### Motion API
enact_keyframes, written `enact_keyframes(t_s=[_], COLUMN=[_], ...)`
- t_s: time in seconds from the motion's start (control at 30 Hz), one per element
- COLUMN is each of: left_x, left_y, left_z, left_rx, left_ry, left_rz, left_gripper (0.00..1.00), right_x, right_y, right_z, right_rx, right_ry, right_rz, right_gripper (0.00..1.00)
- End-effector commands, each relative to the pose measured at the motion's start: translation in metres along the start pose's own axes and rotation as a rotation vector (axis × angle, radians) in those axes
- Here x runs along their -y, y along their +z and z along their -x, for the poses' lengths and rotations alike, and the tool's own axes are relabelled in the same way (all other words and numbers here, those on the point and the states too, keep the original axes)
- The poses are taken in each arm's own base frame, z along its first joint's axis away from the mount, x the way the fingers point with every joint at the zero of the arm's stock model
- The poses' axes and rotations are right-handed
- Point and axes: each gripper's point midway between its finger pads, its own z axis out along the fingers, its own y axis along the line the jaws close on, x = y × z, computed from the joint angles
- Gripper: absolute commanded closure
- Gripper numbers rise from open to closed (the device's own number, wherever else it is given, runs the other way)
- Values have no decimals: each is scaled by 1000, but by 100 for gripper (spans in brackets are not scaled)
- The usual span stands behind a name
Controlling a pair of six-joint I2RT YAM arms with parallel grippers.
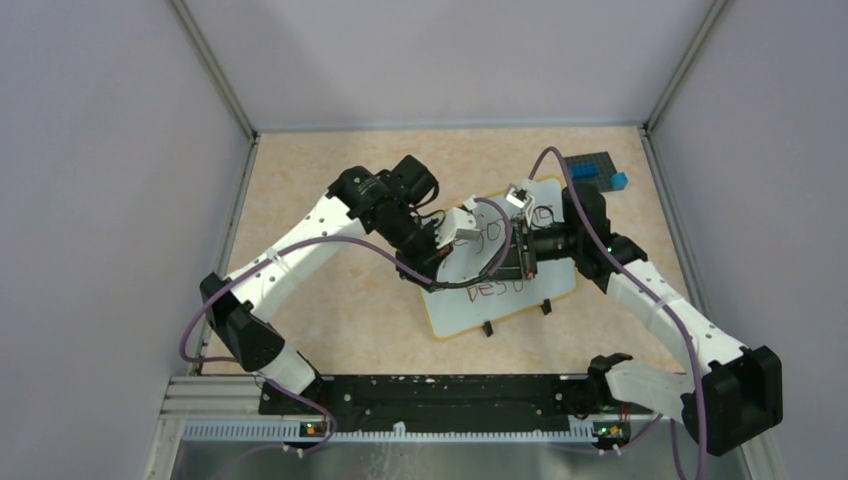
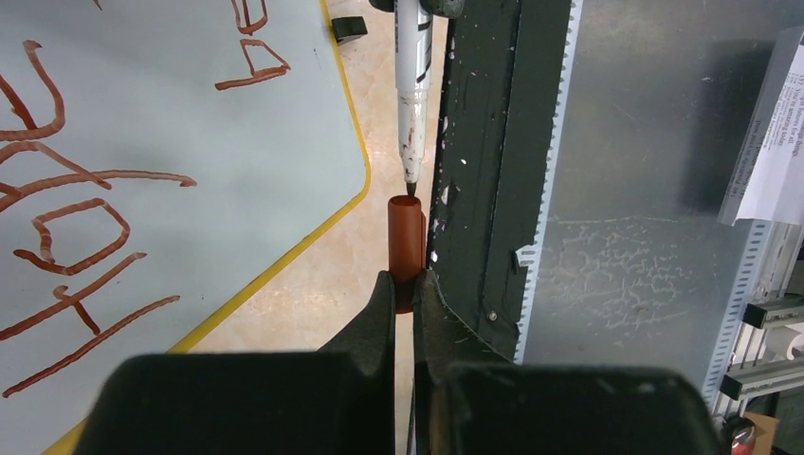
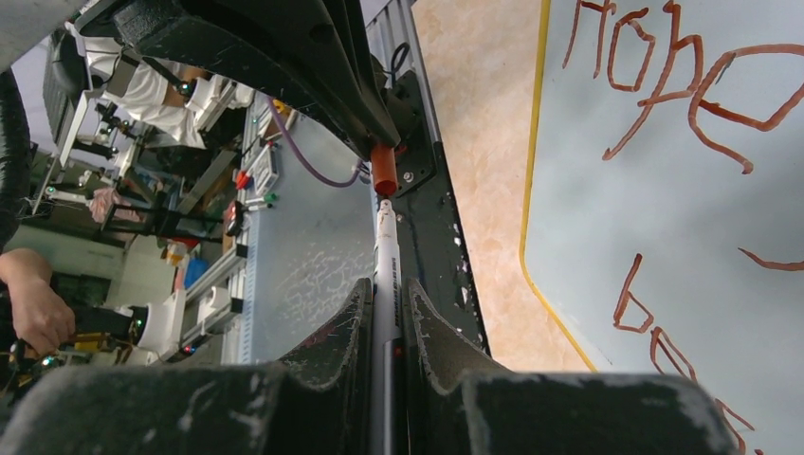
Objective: Write a sentence on the whiteboard
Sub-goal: Insert the whiteboard marker without the cap into the pen cap.
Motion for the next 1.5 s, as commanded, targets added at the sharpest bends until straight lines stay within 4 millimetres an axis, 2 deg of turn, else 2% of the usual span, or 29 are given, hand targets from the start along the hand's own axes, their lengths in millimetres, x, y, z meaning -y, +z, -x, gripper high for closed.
enact_keyframes(t_s=[0.0,0.27,0.8,1.1,1.2,1.3,1.47], left_x=[5,9,8,1,3,0,-4], left_y=[-3,-1,3,-4,-10,-25,-62], left_z=[11,15,39,72,78,84,82], left_rx=[33,37,95,212,244,317,484], left_ry=[36,50,16,85,105,115,118], left_rz=[-20,-41,-74,-42,-37,-7,36], left_gripper=[100,100,100,100,81,52,26], right_x=[-12,-10,-10,-13,-16,-16,-17], right_y=[2,3,10,14,12,9,4], right_z=[13,14,18,20,20,25,29], right_rx=[5,6,13,20,21,35,50], right_ry=[-72,-74,-74,-51,-45,-51,-48], right_rz=[32,29,54,92,102,96,87], right_gripper=[100,100,100,100,100,100,100])
